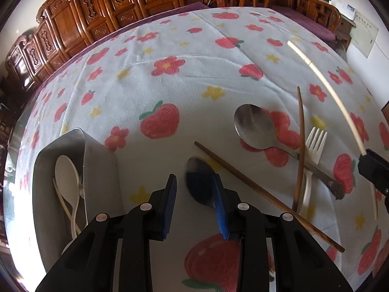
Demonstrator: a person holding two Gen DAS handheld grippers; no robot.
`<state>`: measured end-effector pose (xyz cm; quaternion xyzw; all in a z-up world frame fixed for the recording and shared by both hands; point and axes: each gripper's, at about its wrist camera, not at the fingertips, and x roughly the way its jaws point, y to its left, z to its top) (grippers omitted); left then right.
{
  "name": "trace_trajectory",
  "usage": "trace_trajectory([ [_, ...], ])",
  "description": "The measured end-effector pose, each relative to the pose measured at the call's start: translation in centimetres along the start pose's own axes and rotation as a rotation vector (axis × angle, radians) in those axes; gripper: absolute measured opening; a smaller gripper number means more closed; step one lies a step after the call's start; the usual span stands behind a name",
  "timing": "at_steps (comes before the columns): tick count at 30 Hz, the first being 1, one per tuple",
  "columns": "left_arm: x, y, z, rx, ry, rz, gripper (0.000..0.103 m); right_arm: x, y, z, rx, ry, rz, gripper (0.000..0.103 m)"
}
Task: Organize utensils
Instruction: 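Grasp the metal spoon with the left tool while the right tool holds the chopstick, then carry the metal spoon into the tray and open the left tool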
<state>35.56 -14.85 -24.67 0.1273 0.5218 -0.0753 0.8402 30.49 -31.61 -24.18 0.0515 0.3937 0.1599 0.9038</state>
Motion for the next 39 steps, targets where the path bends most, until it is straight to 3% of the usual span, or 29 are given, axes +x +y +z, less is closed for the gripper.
trace_trajectory([
  [5, 0.1, 0.0, 0.2, -0.009, 0.005, -0.027, 0.027, 0.1, 0.2, 0.0, -0.005, 0.001, 0.004, 0.007],
  [7, 0.1, -0.3, 0.1, -0.003, 0.002, -0.04, 0.018, 0.1, 0.2, 0.1, -0.006, 0.002, 0.004, 0.007],
  [14, -0.6, -0.9, -0.4, 0.021, -0.026, -0.078, 0.001, 0.3, 0.7, 0.1, -0.021, 0.01, 0.009, 0.007],
  [39, -12.7, 3.2, -1.8, -0.007, -0.241, -0.072, 0.001, -1.2, 5.1, -0.1, -0.073, -0.006, 0.085, 0.007],
])
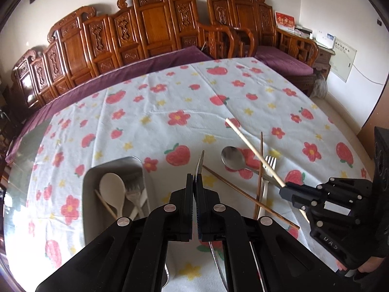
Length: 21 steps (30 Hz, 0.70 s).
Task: Organize utensils
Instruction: 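Carry the metal spoon into the tray and open the left tool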
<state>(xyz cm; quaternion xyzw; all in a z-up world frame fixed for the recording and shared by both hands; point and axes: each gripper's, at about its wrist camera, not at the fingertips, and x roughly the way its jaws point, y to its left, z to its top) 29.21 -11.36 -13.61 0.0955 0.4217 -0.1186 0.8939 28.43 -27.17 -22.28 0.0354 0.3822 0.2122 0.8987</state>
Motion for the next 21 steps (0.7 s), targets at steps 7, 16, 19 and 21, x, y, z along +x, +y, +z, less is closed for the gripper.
trace_trajectory([
  [7, -1.8, 1.3, 0.2, -0.011, -0.027, 0.014, 0.001, -0.6, 2.1, 0.4, -0.031, -0.015, 0.026, 0.006],
  [16, -1.8, 4.2, -0.3, -0.038, -0.023, 0.044, 0.001, -1.0, 4.4, 0.3, -0.064, -0.024, 0.043, 0.007],
  [19, -1.3, 5.3, -0.6, -0.05, -0.017, 0.055, 0.001, -1.0, 4.6, 0.3, -0.06, -0.026, 0.049, 0.007],
  [21, -0.7, 6.2, -1.0, -0.057, -0.011, 0.067, 0.001, -1.0, 4.6, 0.3, -0.06, -0.025, 0.047, 0.007],
])
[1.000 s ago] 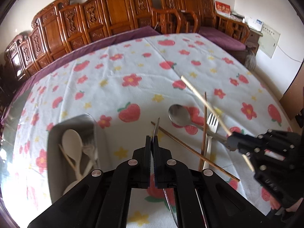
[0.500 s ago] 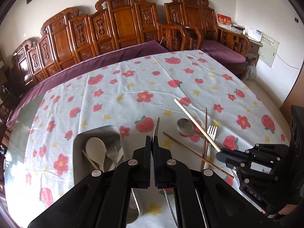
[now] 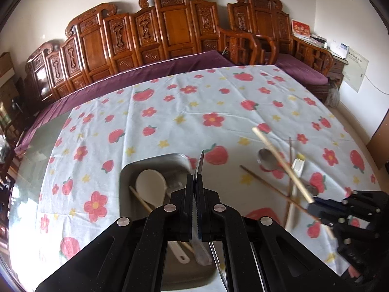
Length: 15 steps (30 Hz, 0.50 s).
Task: Organize utensils
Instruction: 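Carry the metal spoon into the tray and open the left tool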
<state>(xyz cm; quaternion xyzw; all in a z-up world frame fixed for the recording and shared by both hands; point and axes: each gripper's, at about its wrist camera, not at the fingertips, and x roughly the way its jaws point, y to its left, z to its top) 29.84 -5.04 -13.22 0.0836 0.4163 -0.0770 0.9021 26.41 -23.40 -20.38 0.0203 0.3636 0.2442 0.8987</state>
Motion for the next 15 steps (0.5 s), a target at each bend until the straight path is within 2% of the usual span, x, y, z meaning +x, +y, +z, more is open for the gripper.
trace_trajectory([
  [11, 5.5, 5.0, -2.4, -0.03, 0.077, 0.086, 0.001, 1.8, -0.9, -1.1, 0.014, 0.057, -0.019, 0.006],
  [15, 7.2, 6.2, -3.0, -0.045, 0.106, 0.09, 0.001, 2.5, -1.3, -1.4, 0.018, 0.079, -0.024, 0.006],
])
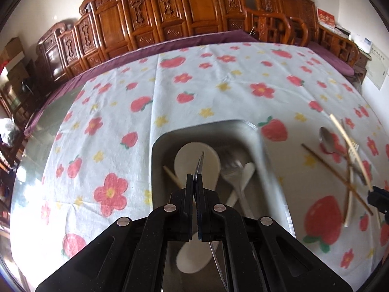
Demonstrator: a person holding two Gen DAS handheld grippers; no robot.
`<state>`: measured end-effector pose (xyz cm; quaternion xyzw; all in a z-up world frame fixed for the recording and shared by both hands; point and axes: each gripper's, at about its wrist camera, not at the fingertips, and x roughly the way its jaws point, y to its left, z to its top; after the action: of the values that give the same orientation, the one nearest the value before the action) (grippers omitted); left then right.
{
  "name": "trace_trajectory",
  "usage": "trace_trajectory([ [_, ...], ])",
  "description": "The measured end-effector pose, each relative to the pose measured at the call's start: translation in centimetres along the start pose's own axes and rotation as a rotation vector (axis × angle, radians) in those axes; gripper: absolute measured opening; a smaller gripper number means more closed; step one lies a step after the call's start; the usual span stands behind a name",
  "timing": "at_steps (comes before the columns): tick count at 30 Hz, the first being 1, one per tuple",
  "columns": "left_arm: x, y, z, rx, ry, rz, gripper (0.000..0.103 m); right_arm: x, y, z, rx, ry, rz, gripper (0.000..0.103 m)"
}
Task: Organize utensils
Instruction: 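Carry the metal spoon into the tray and open the left tool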
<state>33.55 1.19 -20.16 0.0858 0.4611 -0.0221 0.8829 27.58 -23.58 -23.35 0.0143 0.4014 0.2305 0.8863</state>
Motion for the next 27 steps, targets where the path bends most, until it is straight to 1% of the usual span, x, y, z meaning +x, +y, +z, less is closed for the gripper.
trace_trajectory([
  [9, 2.3, 0.2, -1.1, -0.004, 0.055, -0.002, 0.002, 0.3, 0.1, -0.4, -0.011, 0.015, -0.013, 0.006],
  [14, 1.7, 0.6, -1.3, -0.019, 0.052, -0.019, 0.004, 0.0, 0.1, -0.3, 0.004, 0.015, -0.008, 0.006],
  [18, -0.5, 1.4, -1.8, -0.046, 0.005, -0.042, 0.021, -1.1, 0.3, 0.3, 0.014, -0.007, -0.013, 0.006],
  [23, -3.3, 2.3, -3.0, -0.073, -0.045, -0.073, 0.024, -2.7, 1.6, 1.4, 0.016, -0.036, 0.005, 0.006],
  [27, -5.6, 3.4, -4.4, -0.098, -0.083, -0.09, 0.032, -3.0, 3.2, 2.1, 0.0, -0.039, 0.019, 0.006],
])
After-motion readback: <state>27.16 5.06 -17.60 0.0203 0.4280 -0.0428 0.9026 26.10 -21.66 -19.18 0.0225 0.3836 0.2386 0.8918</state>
